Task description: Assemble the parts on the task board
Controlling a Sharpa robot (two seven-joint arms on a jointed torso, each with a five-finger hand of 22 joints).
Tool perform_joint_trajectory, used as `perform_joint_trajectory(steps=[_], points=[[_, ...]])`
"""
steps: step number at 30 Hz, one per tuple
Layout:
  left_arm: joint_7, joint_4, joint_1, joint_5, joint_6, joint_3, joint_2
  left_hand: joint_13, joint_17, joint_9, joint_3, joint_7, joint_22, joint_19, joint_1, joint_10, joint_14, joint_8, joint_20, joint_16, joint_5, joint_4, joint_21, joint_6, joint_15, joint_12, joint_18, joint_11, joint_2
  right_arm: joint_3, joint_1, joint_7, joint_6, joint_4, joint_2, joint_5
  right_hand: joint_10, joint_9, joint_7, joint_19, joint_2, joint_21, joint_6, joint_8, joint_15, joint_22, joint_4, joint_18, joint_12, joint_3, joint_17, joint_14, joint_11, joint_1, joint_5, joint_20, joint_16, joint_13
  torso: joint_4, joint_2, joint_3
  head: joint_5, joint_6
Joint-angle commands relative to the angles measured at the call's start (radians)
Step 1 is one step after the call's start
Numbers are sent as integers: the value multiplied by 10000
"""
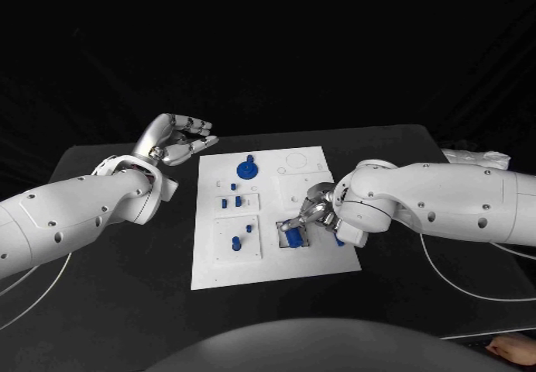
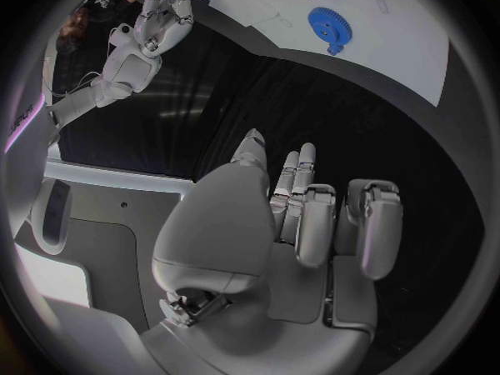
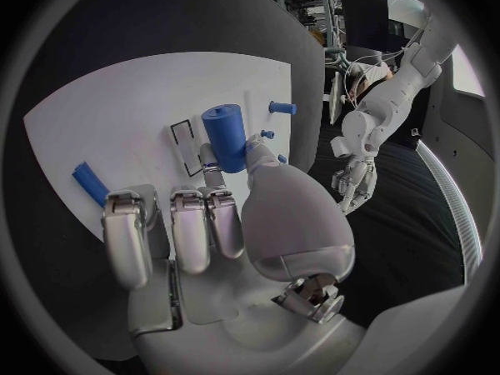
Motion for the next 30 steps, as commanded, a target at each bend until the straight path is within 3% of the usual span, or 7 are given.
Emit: perform_joint_trajectory(steps=[1, 13, 23, 30], points=[[33, 4, 5, -23, 83, 7, 6, -3, 1423, -11, -41, 9, 2635, 1052, 54, -11, 615, -34, -83, -32, 63, -6, 24, -24, -28, 8, -75, -28, 65, 1, -14, -62, 279, -4, 5, -305, 1030, 39, -243, 1046, 451, 45, 315, -1, -42, 2634, 10, -66, 28, -16, 2628, 1025, -36, 396, 16, -94, 41, 2634, 1, -8, 2, 3, 2], [34, -9, 5, -27, 99, 7, 24, -3, 1423, -11, -41, 9, 2635, 1052, 54, -11, 615, -34, -83, -32, 63, -6, 24, -24, -28, 8, -75, -28, 65, 1, -35, -62, 343, -4, 42, -346, 1030, 33, -216, 1046, 435, 45, 289, -47, -26, 2634, 84, -66, 28, -93, 2628, 1025, -14, 305, 8, -84, 41, 2634, 2, -8, 0, -8, 2], [28, -9, 5, -32, 105, 7, 23, -3, 1423, -11, -41, 9, 2635, 1052, 54, -11, 615, -34, -83, -32, 63, -6, 24, -24, -28, 8, -75, -28, 65, 1, -62, -45, 345, -35, 134, -351, 1030, -70, 100, 1046, -72, 45, -369, -443, 187, 2634, 580, -66, 28, -951, 2628, 1025, 257, -584, -17, 74, 41, 2634, 6, -8, -2, 16, 2], [23, -8, 5, -32, 112, 7, 29, -3, 1423, -11, -41, 9, 2635, 1052, 54, -11, 615, -34, -83, -32, 63, -6, 24, -24, -28, 8, -75, -28, 65, 1, -67, -52, 367, -34, 193, -541, 1030, -61, 180, 1046, -224, 45, -549, -451, 283, 2634, 724, -66, 28, -1341, 2628, 1025, 340, -794, -25, 173, 41, 2634, 1, -5, -4, 21, 2]])
